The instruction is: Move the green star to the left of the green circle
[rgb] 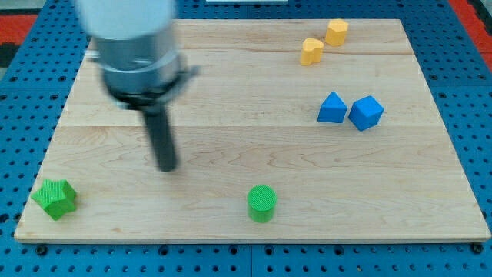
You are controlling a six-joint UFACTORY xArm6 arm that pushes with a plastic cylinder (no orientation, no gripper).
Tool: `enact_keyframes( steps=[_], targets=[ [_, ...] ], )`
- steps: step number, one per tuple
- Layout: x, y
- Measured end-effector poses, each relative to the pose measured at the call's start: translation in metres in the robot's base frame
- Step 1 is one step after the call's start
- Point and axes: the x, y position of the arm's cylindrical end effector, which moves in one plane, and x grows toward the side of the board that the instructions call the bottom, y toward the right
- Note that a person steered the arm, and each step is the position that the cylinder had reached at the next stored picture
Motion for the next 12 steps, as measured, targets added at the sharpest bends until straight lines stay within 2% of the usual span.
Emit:
enact_keyframes(
  steps=[1, 2, 3, 4, 5, 6, 7, 8, 11, 12],
  targets=[
    [-0.005, -0.092],
    [0.026, -0.157],
    [0.044, -0.151],
    [0.084, -0.066],
    [0.081, 0.021],
    [0.069, 0.006],
    [0.061, -0.037],
    [0.022, 0.007],
    [0.038, 0.089],
    [0.013, 0.096]
  ],
)
